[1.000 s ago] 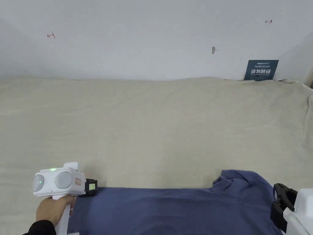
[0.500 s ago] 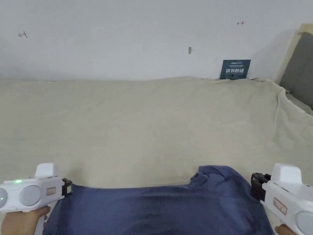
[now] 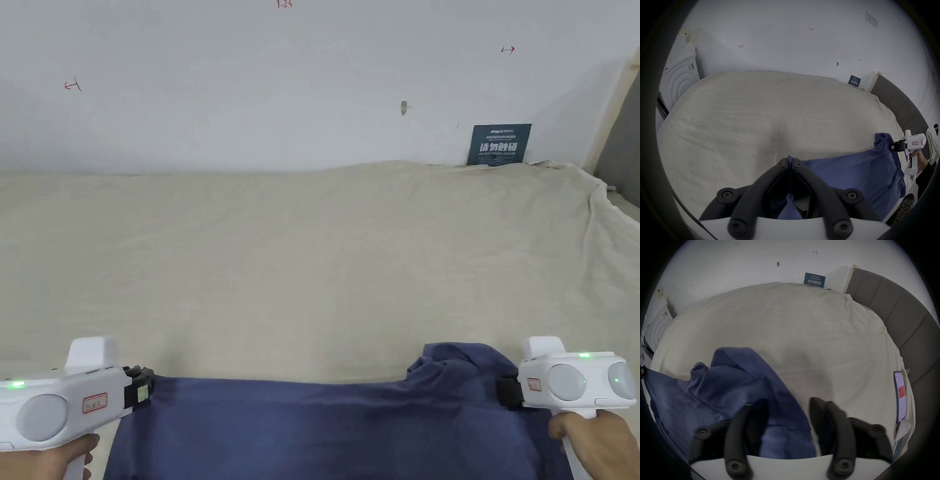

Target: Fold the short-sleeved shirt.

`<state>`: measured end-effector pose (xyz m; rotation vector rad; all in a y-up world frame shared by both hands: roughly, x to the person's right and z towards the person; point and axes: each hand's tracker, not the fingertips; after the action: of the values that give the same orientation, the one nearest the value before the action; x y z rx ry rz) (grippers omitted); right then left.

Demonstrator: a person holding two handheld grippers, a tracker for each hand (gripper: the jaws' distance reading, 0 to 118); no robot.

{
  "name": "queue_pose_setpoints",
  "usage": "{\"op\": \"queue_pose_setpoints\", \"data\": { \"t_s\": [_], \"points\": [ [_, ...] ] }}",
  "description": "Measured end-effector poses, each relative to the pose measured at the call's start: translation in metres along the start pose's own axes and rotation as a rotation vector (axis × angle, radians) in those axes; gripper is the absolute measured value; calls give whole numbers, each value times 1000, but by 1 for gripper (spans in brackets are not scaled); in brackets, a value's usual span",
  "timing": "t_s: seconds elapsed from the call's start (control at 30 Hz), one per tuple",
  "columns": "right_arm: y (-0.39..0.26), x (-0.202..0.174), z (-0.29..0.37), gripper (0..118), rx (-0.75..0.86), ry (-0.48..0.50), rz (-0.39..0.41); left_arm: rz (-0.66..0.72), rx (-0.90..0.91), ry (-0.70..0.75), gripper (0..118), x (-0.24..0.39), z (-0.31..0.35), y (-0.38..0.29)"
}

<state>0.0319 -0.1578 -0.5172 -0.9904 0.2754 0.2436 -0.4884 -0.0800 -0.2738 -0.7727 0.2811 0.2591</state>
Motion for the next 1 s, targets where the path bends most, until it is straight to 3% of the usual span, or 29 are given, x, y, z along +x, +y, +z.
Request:
{"op": "queue_pose_setpoints", "data": {
  "t_s": [0.03, 0.07, 0.1, 0.27, 0.57, 1.0],
  "points": [
    [-2, -2, 1, 37, 0, 10, -4, 3, -2, 3, 1, -1, 0, -1],
    [-4, -3, 5, 8, 8, 25, -5, 6, -4, 6, 1, 1, 0, -2],
    [-7, -5, 11, 2, 33, 52, -13, 7, -6, 9, 1, 1, 0, -3],
    [-16, 8, 45, 1, 123, 52, 34, 37, -1, 20, 1, 0, 9, -10],
    [-63, 45, 154, 2, 283, 201, -12, 76, 11, 62, 1, -3, 54, -39],
    [-184, 67, 230, 2, 303, 298, -3, 71, 8, 51, 1, -13, 136, -123]
  ]
}}
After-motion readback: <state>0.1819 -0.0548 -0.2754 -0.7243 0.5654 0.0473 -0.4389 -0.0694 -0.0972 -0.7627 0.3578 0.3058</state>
